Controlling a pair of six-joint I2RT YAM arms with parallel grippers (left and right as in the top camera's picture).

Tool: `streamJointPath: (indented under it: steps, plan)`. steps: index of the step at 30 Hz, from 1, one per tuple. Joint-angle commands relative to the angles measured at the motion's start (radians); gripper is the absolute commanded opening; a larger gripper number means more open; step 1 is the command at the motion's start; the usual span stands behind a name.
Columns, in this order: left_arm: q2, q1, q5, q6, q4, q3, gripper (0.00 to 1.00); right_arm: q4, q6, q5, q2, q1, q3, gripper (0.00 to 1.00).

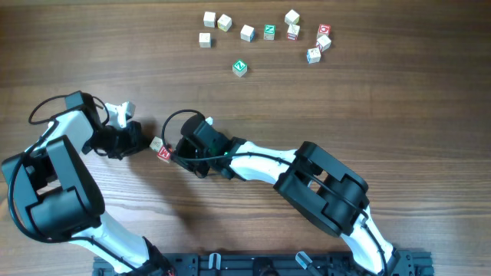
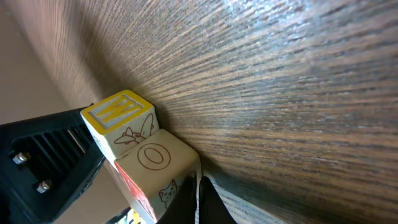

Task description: Form a horizontal line

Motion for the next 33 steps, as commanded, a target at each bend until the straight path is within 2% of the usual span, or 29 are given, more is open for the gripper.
streamJointPath:
  steps: [1,12,28,33]
  plan:
    - [0.019,-0.005,0.016,0.019,-0.039,-0.006,0.04,0.023,0.007,-0.008,0.014,-0.018,0.021,0.05]
    - [0.019,-0.006,0.016,0.019,-0.061,-0.006,0.04,0.026,-0.027,-0.082,0.014,-0.046,0.021,0.05]
    - [0.019,-0.005,-0.048,0.018,-0.026,-0.006,0.04,-0.109,-0.005,-0.133,0.014,-0.074,0.021,0.05]
    - [0.019,-0.005,-0.048,0.015,-0.018,-0.006,0.04,-0.160,-0.118,-0.192,0.000,-0.108,0.021,0.05]
